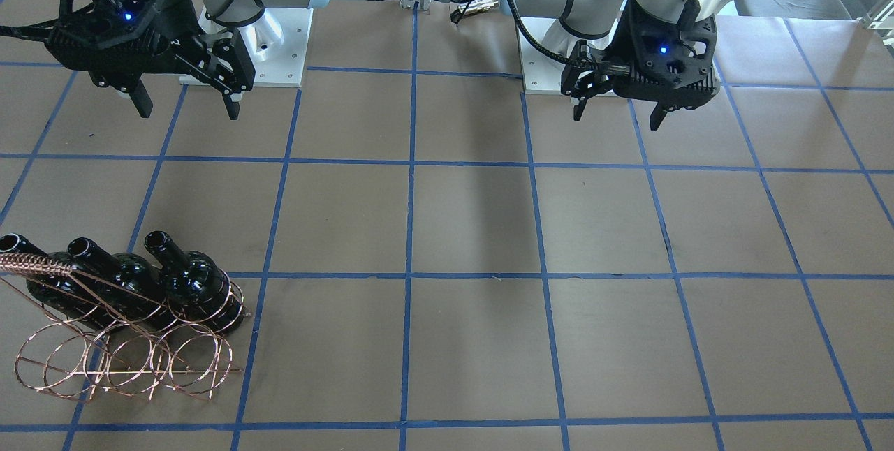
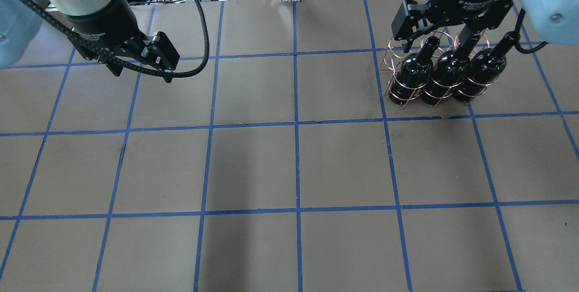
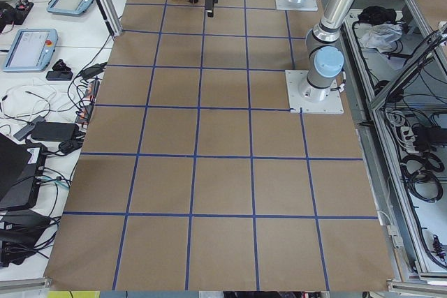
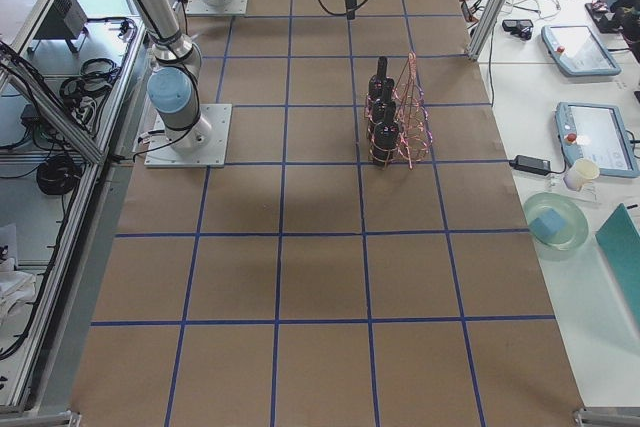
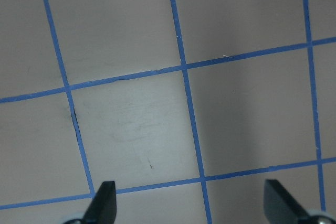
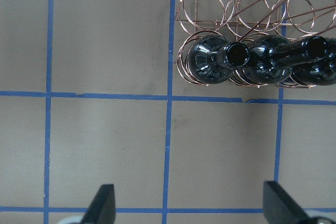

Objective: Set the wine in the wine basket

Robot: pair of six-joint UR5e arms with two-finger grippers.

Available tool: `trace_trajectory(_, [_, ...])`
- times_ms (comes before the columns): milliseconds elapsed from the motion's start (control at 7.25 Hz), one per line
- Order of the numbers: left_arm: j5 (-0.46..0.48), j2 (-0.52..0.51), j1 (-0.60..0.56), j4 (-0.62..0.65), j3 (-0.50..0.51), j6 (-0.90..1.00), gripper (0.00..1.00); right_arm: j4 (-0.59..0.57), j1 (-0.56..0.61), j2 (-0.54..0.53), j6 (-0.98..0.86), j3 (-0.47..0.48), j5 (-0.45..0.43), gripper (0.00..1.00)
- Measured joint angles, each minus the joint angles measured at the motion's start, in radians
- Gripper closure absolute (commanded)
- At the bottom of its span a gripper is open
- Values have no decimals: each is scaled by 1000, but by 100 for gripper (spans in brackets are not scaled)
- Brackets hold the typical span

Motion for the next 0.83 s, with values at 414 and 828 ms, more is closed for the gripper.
trace_trajectory(414, [1, 1, 5, 0, 0, -3, 0, 0, -4, 5, -37, 14, 18, 0])
trace_trajectory(828, [0, 2, 7, -2, 0, -98, 0, 19, -3, 2, 38, 16, 56, 0])
